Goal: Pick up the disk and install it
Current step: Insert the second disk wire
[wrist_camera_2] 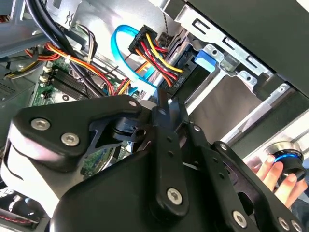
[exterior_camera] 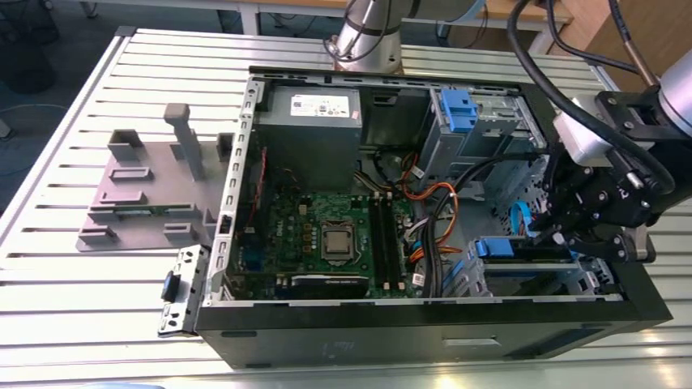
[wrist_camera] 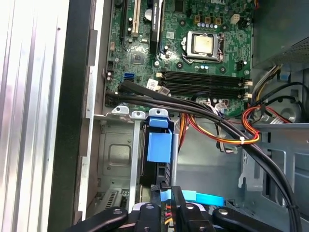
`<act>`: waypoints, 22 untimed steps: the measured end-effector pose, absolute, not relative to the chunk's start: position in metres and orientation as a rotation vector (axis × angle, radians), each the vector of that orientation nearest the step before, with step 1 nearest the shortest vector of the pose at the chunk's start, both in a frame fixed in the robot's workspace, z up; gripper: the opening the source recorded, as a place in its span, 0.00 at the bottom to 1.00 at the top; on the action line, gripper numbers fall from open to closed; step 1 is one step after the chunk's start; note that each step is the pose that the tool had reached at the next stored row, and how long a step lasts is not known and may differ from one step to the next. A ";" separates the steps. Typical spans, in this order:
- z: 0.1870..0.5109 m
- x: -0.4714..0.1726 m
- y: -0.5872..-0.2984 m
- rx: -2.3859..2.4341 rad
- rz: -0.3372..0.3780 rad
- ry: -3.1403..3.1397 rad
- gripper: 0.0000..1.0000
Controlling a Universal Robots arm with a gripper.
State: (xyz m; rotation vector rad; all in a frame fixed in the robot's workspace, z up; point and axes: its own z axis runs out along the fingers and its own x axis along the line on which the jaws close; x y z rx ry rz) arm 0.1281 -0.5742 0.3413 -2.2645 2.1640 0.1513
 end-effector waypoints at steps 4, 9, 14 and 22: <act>0.342 0.128 -0.574 -2.264 0.151 2.164 0.15; 0.339 0.128 -0.574 -2.264 0.155 2.164 0.11; 0.335 0.128 -0.574 -2.265 0.158 2.165 0.11; 0.332 0.129 -0.575 -2.265 0.161 2.165 0.11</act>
